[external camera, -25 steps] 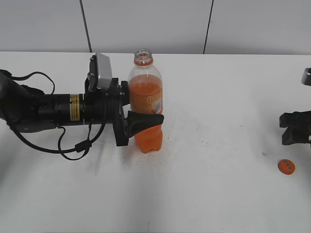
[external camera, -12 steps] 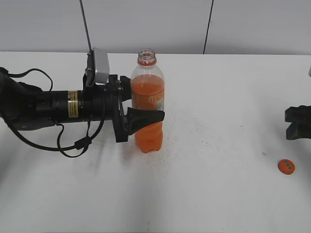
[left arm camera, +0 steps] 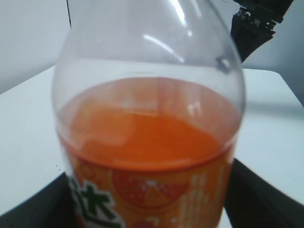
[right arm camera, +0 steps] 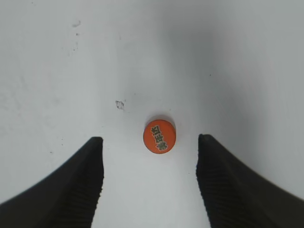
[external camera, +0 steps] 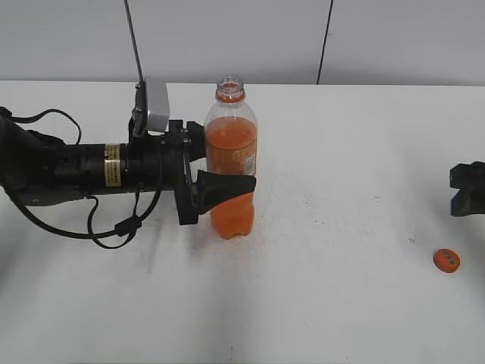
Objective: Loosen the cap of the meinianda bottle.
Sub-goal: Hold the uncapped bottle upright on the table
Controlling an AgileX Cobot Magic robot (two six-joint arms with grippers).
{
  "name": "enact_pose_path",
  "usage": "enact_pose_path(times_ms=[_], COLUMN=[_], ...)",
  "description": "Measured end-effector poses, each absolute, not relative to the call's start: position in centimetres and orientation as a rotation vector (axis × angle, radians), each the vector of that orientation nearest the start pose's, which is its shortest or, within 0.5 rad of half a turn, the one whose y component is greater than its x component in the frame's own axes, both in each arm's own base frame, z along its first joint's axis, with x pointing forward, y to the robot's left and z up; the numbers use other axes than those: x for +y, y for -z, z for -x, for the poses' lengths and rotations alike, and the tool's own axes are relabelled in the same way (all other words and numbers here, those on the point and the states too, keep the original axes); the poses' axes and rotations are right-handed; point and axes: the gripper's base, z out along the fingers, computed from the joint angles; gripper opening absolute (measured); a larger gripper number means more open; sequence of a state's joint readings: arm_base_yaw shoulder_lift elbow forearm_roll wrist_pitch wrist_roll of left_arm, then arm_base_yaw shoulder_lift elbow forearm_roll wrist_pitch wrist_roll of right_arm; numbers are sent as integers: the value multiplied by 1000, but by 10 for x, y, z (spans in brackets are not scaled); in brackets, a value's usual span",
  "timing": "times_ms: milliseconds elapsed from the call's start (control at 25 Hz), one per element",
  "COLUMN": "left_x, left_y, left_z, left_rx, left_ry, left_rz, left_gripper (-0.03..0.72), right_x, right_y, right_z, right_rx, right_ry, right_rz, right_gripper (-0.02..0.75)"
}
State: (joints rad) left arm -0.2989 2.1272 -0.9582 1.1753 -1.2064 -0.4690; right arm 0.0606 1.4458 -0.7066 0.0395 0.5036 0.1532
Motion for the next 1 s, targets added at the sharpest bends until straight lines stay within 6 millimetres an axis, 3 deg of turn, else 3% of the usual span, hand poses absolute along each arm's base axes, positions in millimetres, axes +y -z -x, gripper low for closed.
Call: enact_pose_path(times_ms=[360, 1000], left_x=[-182, -180], left_y=[-126, -197], left_z=[-323, -314], left_rx=[1419, 1243], left_ry=[993, 917], left_rz=[-1134, -1163], left_gripper=[510, 510], right_x=[17, 17], right_y=[-201, -200], right_z=[-247, -243], right_rx=[2694, 2740], right_ry=[-102, -98], right_rz=[-165, -167], right_gripper=[463, 463])
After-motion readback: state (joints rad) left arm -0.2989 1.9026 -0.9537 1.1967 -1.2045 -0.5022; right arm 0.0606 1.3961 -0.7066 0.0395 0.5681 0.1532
